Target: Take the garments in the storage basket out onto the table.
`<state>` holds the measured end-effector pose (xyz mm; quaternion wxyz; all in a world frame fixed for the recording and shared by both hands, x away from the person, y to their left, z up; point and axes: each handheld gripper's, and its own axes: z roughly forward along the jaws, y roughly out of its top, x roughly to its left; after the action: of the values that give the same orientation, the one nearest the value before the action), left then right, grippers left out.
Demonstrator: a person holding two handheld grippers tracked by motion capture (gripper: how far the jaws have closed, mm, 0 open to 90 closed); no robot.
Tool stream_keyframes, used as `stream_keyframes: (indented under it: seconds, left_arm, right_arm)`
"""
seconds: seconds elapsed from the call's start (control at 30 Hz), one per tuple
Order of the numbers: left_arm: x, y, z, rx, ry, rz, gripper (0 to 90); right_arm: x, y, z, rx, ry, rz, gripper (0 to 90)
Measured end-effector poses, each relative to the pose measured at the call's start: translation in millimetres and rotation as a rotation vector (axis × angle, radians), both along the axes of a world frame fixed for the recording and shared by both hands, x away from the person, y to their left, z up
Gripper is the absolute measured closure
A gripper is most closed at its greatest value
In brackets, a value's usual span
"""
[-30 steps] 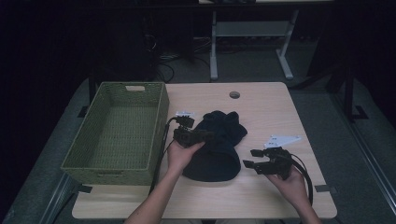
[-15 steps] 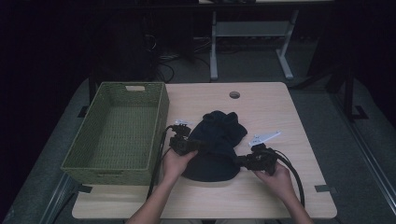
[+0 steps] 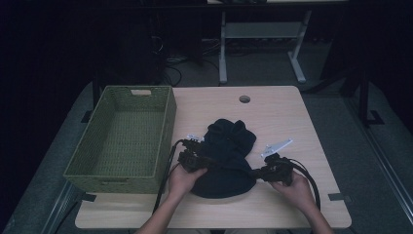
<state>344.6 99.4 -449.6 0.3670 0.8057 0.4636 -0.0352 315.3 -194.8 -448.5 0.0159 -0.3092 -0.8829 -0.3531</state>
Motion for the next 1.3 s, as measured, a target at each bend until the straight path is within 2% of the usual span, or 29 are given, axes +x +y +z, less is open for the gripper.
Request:
stream_keyframes:
  seconds: [0.3,0.43,0.5,0.53,0.6,0.63,0.67,0.7,0.73,0.83,0.87,0.93,1.03,1.07,1.1,1.13,1.27,1.3]
  left_arm:
    - [-21.6,-8.3,-2.7,-0.008,0.020,-0.061,71.0]
    - [-28.0,-9.8,-1.2,-0.019,0.010,-0.075,70.8]
    - [-28.8,-9.9,0.4,-0.025,0.003,-0.074,70.6]
    - [-30.2,-10.6,4.1,-0.053,-0.006,-0.075,70.2]
    - [-31.4,-11.8,7.4,-0.059,-0.019,-0.081,70.1]
    - [-32.1,-13.2,10.0,-0.065,-0.029,-0.088,69.7]
    - [-33.1,-16.5,14.0,-0.078,-0.041,-0.098,69.1]
    - [-33.1,-16.5,14.0,-0.078,-0.041,-0.098,68.6]
    - [-33.4,-21.3,17.8,-0.087,-0.064,-0.109,68.6]
    - [-32.5,-25.2,18.8,-0.103,-0.068,-0.115,68.4]
    - [-32.1,-30.4,18.2,-0.103,-0.074,-0.124,68.4]
    - [-31.9,-34.3,16.7,-0.101,-0.070,-0.132,69.3]
    - [-30.5,-40.8,12.5,-0.082,-0.063,-0.143,72.0]
    - [-28.7,-41.7,10.0,-0.081,-0.050,-0.141,72.0]
    - [-26.3,-42.3,6.9,-0.068,-0.041,-0.139,73.0]
    - [-25.7,-42.4,5.9,-0.061,-0.036,-0.140,73.2]
    - [-24.7,-42.4,4.6,-0.023,-0.021,-0.138,72.8]
    - [-24.7,-42.4,4.6,-0.023,-0.021,-0.138,72.7]
  right_arm:
    - [-18.6,-14.1,-0.5,-0.003,0.017,0.029,85.5]
    - [-26.9,-16.7,0.2,-0.004,0.023,0.042,84.1]
    - [-27.5,-17.0,0.4,-0.003,0.023,0.043,81.2]
    - [-27.7,-18.8,3.8,0.024,0.017,0.033,70.1]
    - [-27.4,-19.6,5.8,0.034,0.014,0.027,68.2]
    - [-26.5,-21.2,9.7,0.050,-0.001,0.017,67.2]
    - [-23.1,-24.5,16.4,0.072,-0.013,-0.005,66.3]
    - [-23.1,-24.5,16.4,0.072,-0.013,-0.005,66.3]
    - [-18.1,-26.5,22.3,0.076,-0.024,-0.022,68.3]
    - [-12.7,-27.1,25.8,0.082,-0.028,-0.038,71.6]
    - [-3.7,-26.3,29.4,0.073,-0.037,-0.053,77.3]
    - [4.8,-25.3,31.9,0.078,-0.046,-0.075,80.9]
    - [13.7,-23.6,32.8,0.074,-0.047,-0.089,83.9]
    - [18.7,-22.4,32.7,0.081,-0.049,-0.094,85.2]
    - [30.6,-19.0,31.4,0.073,-0.034,-0.113,86.0]
    - [35.6,-17.3,30.7,0.073,-0.032,-0.118,86.6]
    - [53.5,-8.4,26.8,0.073,-0.013,-0.141,87.6]
    - [53.5,-8.4,26.8,0.073,-0.013,-0.141,87.6]
